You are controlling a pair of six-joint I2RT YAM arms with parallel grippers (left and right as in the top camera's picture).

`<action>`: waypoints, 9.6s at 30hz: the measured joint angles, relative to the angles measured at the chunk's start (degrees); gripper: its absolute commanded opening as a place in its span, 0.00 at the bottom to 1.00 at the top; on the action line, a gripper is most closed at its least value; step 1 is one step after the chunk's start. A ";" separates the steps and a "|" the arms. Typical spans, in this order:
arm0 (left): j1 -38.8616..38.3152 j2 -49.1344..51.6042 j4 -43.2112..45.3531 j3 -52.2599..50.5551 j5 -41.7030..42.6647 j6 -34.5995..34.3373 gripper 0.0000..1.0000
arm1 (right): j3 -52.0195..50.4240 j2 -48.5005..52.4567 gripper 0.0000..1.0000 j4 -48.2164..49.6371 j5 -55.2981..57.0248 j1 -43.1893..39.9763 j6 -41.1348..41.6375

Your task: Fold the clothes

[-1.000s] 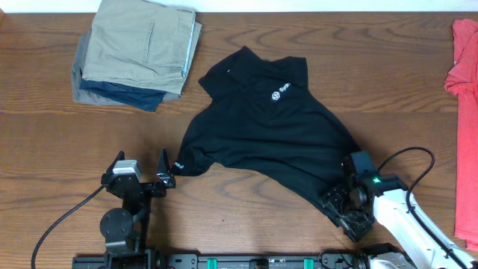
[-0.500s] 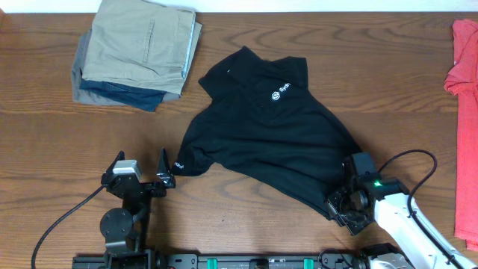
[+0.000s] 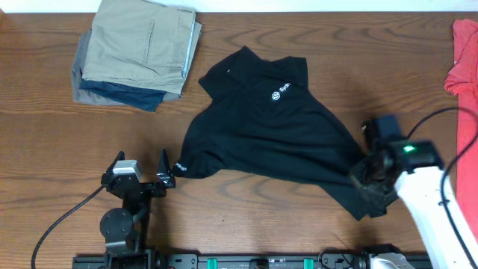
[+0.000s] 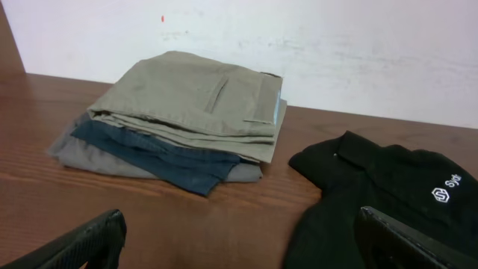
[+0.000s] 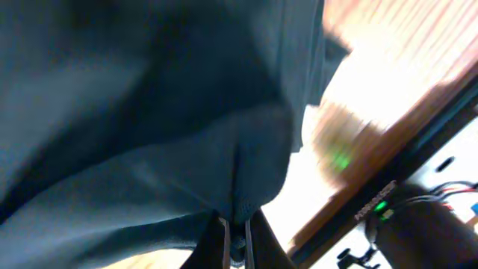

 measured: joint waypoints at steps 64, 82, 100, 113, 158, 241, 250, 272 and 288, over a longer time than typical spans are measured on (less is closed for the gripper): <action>-17.20 80.72 -36.06 53.90 4.39 -0.24 0.98 | 13.57 -0.20 0.01 -4.68 -4.57 -5.81 -20.09; -17.40 91.93 -24.46 53.92 0.09 -2.25 0.98 | 13.57 -0.20 0.02 -4.68 -4.96 -5.81 -21.68; -21.07 97.94 -25.42 53.92 -2.71 -2.80 0.85 | 13.57 -0.20 0.02 -4.66 -4.98 -5.81 -21.68; -22.32 99.71 -24.96 53.90 -5.22 -2.80 0.72 | 13.57 -0.20 0.02 -4.98 -5.29 -5.81 -21.70; -22.32 45.55 -60.00 85.00 -5.66 -8.09 0.06 | 53.68 -1.92 0.01 -21.18 1.09 -5.81 -27.12; -21.73 80.98 -90.97 99.86 -6.05 -12.83 0.98 | 52.35 15.41 0.99 -21.18 4.94 -10.99 -29.57; -21.73 73.35 -76.43 75.93 -1.29 -15.32 0.98 | 34.32 13.14 0.99 -11.13 6.69 -11.02 -27.87; -24.35 94.51 -48.15 54.36 3.21 -25.40 0.93 | 21.64 13.33 0.99 -1.46 6.69 -11.04 -27.69; -30.03 99.69 -46.21 53.09 -0.96 -34.62 0.72 | 21.64 13.33 0.99 -1.68 6.69 -11.04 -27.69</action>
